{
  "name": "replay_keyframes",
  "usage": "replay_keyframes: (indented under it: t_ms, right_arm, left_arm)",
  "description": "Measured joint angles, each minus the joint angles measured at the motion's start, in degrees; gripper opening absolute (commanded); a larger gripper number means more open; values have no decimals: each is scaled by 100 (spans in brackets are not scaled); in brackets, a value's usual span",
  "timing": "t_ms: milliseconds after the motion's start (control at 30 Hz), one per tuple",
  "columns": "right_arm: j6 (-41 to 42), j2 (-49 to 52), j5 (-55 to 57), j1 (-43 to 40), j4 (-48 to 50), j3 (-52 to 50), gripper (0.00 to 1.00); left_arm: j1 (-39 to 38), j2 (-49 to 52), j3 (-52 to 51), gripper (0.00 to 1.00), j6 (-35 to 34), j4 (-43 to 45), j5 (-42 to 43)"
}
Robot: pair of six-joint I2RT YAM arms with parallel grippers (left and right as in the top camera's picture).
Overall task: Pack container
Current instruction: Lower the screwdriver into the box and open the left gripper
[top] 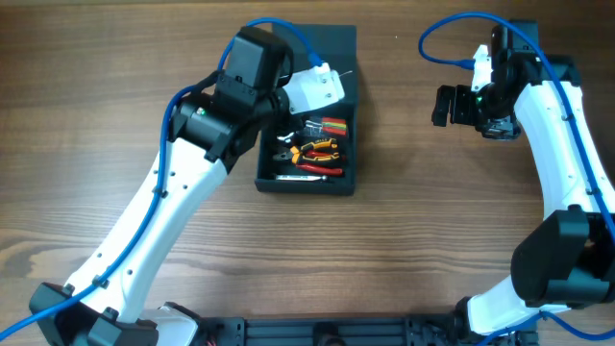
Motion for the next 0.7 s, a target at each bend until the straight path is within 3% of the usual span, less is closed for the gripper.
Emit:
replay_keyframes:
  t_ms: [300,500,700]
  right_arm:
    - [20,0,-20,0,-2,0,100]
    - [20,0,-17,0,0,0,100]
    - [20,0,-20,0,4,0,100]
  left_arm:
    - [0,719,31,4,748,-289,-356]
    - [-2,1285,31,4,837,-396,-358]
    - [-15,1574,31,4,752,-1093,-358]
